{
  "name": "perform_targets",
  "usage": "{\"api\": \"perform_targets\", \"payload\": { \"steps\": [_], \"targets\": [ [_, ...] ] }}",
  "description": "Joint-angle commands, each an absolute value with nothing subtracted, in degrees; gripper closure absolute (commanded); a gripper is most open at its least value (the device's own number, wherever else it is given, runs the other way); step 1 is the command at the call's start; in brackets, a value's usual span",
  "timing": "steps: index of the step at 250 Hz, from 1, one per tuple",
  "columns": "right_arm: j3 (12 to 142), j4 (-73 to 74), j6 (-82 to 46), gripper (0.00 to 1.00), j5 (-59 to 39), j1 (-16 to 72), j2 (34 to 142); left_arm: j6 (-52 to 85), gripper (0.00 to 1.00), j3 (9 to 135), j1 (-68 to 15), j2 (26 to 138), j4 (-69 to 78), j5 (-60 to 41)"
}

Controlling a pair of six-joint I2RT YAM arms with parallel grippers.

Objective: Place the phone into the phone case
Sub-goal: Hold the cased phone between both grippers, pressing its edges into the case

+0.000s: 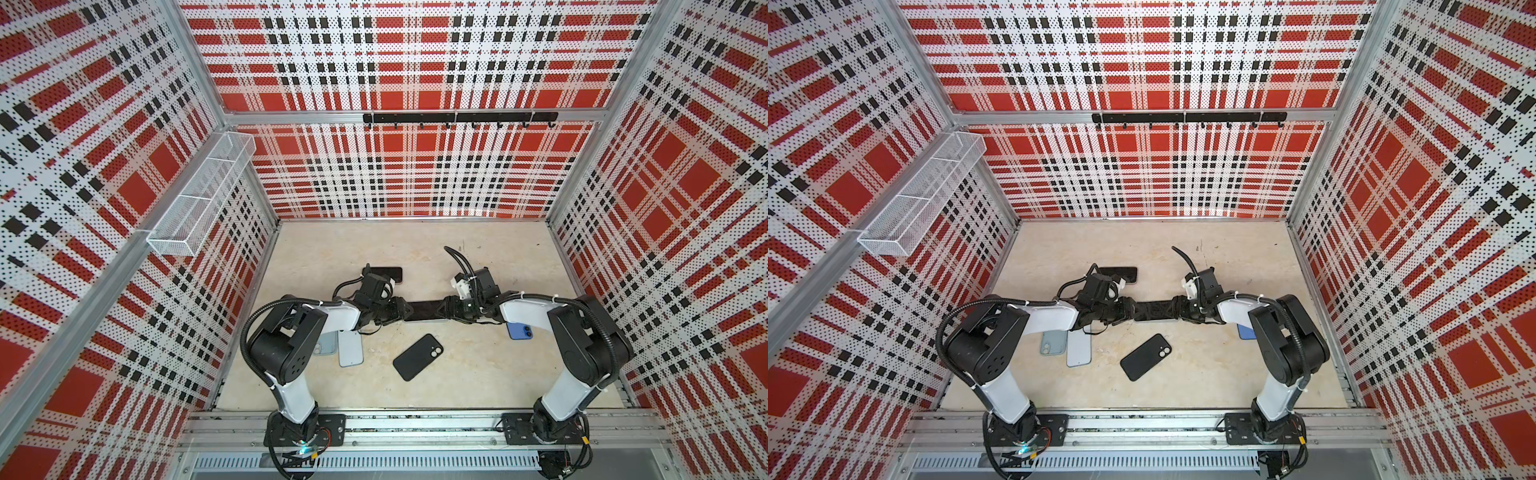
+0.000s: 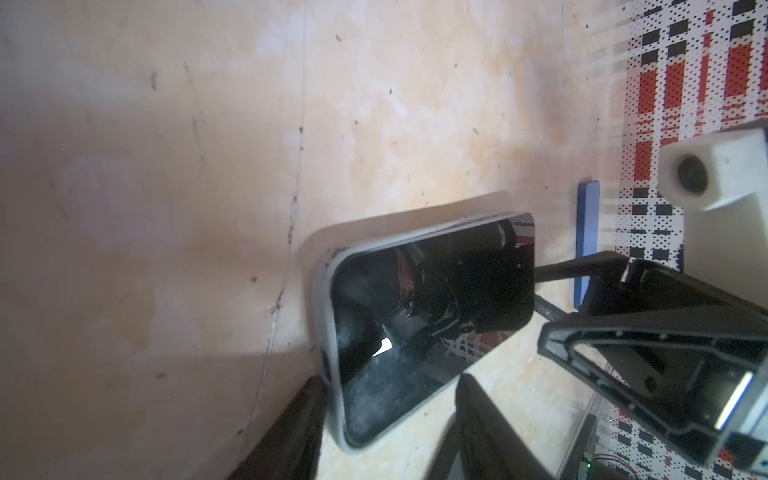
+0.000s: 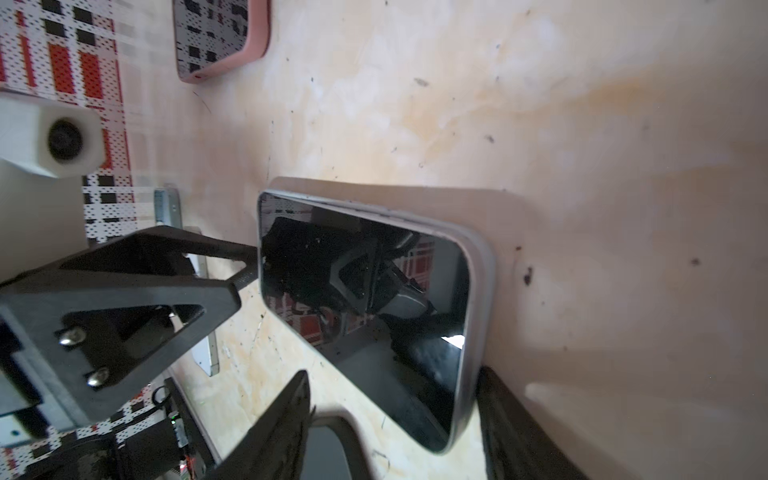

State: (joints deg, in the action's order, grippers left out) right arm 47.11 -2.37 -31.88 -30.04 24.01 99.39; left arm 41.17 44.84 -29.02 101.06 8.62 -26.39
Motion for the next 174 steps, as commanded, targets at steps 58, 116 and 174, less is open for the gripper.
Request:
{"api": "perform_targets", "payload": {
  "steps": [58, 116, 174],
  "targets": [
    [42.3, 12.2, -35.7, 0.38, -39.0, 23.9, 101.3, 42.5, 0.46, 41.1, -28.8, 104.1, 9.4, -26.9],
    [39.3, 16.5, -36.5, 0.52, -40.4, 22.2, 97.4, 42.5, 0.47, 40.3, -28.0, 104.2, 9.8, -26.8],
    [36.7, 25.2, -39.0, 0.54, -45.8, 22.2, 96.3, 42.5, 0.47, 40.7, -28.0, 104.5, 9.7, -27.3]
  ]
}}
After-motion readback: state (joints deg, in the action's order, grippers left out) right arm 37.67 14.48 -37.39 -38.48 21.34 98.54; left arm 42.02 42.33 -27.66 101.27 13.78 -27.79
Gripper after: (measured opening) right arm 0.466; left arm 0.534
